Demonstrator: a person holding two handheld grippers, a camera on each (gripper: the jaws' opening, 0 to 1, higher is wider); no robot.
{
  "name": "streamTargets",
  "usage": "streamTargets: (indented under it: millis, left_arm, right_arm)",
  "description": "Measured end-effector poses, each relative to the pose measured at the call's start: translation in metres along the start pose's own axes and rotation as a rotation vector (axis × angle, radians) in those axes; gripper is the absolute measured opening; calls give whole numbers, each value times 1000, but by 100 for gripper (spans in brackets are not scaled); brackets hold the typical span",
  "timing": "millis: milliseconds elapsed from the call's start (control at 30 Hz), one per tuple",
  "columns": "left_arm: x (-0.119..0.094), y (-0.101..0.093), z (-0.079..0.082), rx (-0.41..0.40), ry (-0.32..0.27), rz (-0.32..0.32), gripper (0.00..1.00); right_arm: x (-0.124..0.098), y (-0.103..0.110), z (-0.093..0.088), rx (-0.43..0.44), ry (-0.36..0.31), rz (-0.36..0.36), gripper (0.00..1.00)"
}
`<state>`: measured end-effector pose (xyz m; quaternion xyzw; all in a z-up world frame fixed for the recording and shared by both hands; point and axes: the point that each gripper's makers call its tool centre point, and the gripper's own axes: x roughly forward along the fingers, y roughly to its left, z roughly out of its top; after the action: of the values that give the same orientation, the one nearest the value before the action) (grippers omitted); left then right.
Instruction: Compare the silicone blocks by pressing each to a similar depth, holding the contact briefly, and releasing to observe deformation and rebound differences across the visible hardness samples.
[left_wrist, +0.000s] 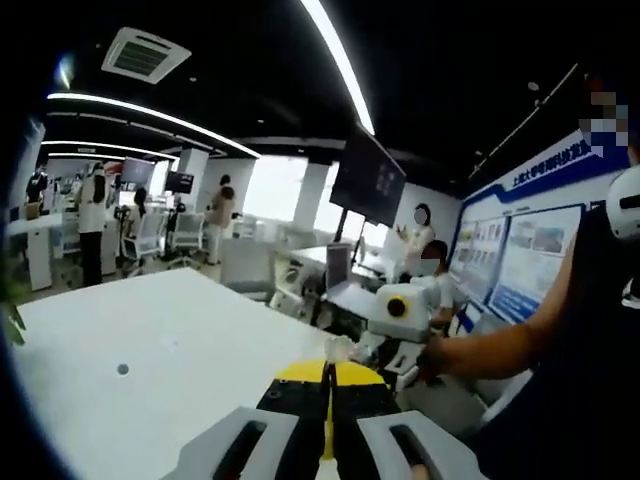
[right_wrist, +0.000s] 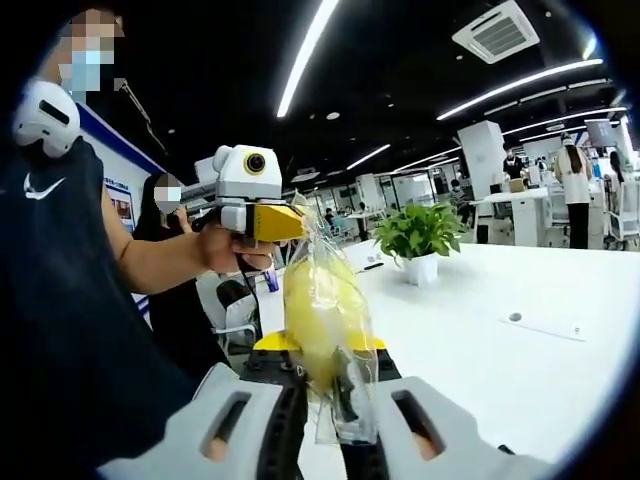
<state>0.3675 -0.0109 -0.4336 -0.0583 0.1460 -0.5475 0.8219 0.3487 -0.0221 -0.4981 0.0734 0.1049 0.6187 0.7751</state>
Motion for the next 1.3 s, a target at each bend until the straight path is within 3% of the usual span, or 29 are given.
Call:
streamTargets:
  millis: [333,833,867,900,933,967,1067,1300]
  left_arm:
    - [4,-4,3,-10,18,4,0]
    - [9,-11,14,26,-20,-18,0]
    - [9,-11,14,28,-22,-16,0]
    - [8,-10,15,29,-22,-14,0]
    - [8,-9,15,30,-22,-6,0]
    - [8,-6,15,22,-22,3,0]
    - [6,-5,16,-4,-27,-4,0]
    - [6,-8,22,-16,-45,-17,0]
  right_arm:
    - [-5,0,3,-29,20,32,2]
    - [-13,-5,14,-14,-9,-8,5]
    - [-12,-7,15,-57,-26,-16,6]
    - [-11,-7,14,-46,-22,-26,7]
    - [-10,-5,12,79,-4,-24,8]
    - [-9,-3,12,107,3,-13,8]
    - [-7,-5,16,4,-26,-29,10]
    - [-7,-5,20,6,-62,-30,13]
